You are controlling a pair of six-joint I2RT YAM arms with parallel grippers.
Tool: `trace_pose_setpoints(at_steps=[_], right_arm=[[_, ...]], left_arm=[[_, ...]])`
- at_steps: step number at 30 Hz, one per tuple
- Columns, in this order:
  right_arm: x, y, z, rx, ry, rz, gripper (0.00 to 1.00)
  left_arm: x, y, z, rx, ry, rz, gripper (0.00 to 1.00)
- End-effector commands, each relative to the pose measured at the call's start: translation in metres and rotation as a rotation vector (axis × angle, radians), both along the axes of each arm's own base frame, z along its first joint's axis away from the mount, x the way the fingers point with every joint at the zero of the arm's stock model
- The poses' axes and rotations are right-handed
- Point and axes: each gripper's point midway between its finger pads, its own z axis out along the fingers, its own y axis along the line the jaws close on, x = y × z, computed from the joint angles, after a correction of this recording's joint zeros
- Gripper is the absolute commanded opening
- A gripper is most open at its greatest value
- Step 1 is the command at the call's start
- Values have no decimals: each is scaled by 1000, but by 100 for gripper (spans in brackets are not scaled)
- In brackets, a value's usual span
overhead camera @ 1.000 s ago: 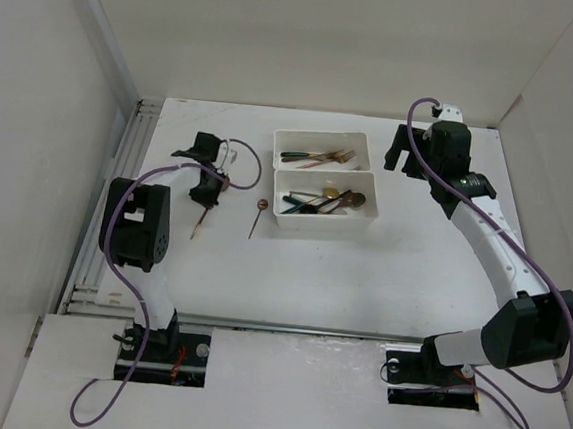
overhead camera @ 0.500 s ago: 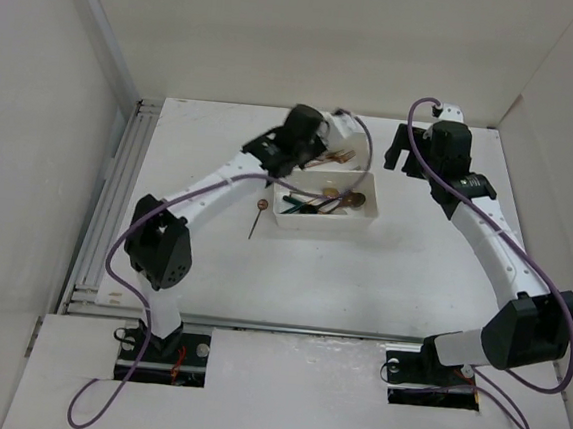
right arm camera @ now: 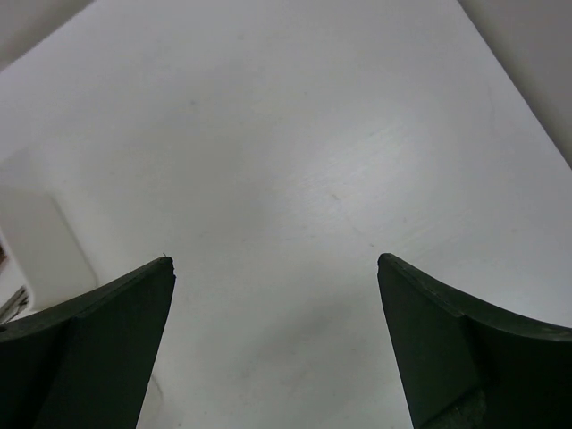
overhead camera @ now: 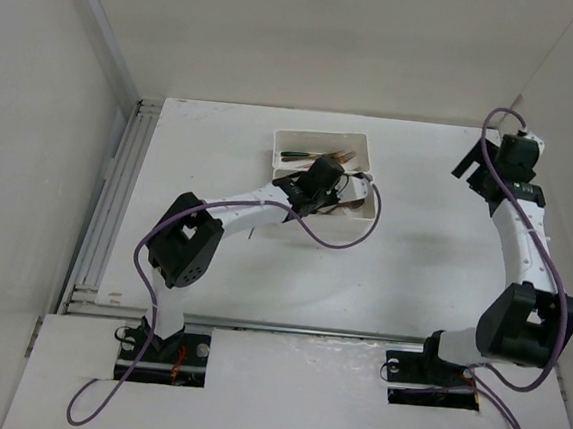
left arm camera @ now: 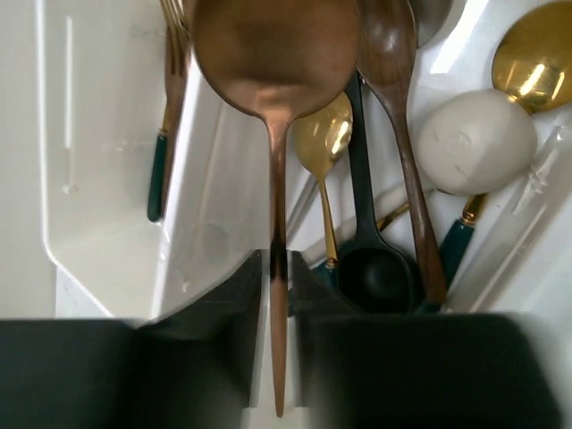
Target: Sort the eating utensils into containers
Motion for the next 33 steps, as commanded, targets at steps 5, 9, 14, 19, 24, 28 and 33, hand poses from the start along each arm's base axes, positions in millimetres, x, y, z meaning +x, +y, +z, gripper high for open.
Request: trace_pose_setpoints(at_steps=[5, 9, 14, 19, 24, 28, 33], right_arm=[[-14, -30, -39, 167, 88, -80, 100], [-12, -30, -28, 160, 61, -78, 100], [-13, -32, -24, 152, 53, -86, 100], [-20, -32, -21, 143, 37, -93, 100], [-23, -31, -21, 141, 30, -92, 100], [-23, -29, -21, 147, 29, -83, 100], [-22, -27, -21, 160, 25, -82, 100]], left_arm=[[6, -12, 36, -73, -117, 21, 52], [17, -6, 54, -124, -157, 137, 60], [59, 50, 128, -432, -202, 597, 66], [68, 141, 114, -675, 194, 886, 67], [32, 206, 18, -577, 455, 1044, 56], [-9, 189, -26, -497, 609, 916, 52], [-30, 173, -44, -447, 612, 844, 53]])
